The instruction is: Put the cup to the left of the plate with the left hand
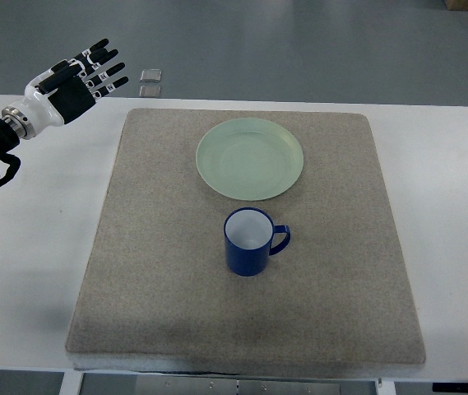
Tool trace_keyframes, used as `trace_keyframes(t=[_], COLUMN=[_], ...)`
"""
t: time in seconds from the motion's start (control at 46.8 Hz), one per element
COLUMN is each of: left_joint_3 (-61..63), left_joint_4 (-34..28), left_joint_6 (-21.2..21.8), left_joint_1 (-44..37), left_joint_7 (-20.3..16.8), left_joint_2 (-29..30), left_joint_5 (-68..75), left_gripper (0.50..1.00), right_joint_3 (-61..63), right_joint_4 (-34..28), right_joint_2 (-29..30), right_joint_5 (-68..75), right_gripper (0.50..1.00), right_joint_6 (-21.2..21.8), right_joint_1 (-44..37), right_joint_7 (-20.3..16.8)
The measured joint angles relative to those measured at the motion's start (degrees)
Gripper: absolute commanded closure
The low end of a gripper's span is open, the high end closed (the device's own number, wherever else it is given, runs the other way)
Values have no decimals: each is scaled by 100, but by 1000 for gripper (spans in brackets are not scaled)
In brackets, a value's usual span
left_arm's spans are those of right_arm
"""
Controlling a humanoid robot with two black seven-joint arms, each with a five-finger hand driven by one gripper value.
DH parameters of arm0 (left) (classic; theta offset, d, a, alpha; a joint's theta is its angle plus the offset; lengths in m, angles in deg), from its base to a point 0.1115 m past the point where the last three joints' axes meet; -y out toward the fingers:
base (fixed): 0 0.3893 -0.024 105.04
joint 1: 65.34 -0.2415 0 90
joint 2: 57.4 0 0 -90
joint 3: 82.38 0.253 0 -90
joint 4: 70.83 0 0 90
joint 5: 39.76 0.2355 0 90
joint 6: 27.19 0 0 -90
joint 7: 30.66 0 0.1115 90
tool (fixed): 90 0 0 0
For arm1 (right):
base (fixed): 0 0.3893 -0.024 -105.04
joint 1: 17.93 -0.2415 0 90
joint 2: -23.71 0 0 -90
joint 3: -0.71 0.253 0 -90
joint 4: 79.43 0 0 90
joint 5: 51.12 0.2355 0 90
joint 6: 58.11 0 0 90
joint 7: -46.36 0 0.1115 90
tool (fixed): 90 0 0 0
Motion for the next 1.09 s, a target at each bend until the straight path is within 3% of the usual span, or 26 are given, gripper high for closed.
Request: trace_keyframes(t=[0.726,0.897,1.09], left_joint_3=[106,102,91], left_joint_4=[55,184,412], left_joint_6=[131,-315,-857], left_joint_1=[23,-41,-238], left_joint_7=[-18,-234,-801], left_joint_2=[-65,-2,132], left_joint_5=[56,502,1135], left_gripper=[501,501,501], right_joint_3=[0,0,0], right_joint_4=[0,0,0], right_joint_2=[0,0,0], right_joint_5=[0,0,0], right_gripper=[568,568,568], right_joint_6=[0,0,0], right_joint_1=[0,0,0], right_joint_7=[0,0,0])
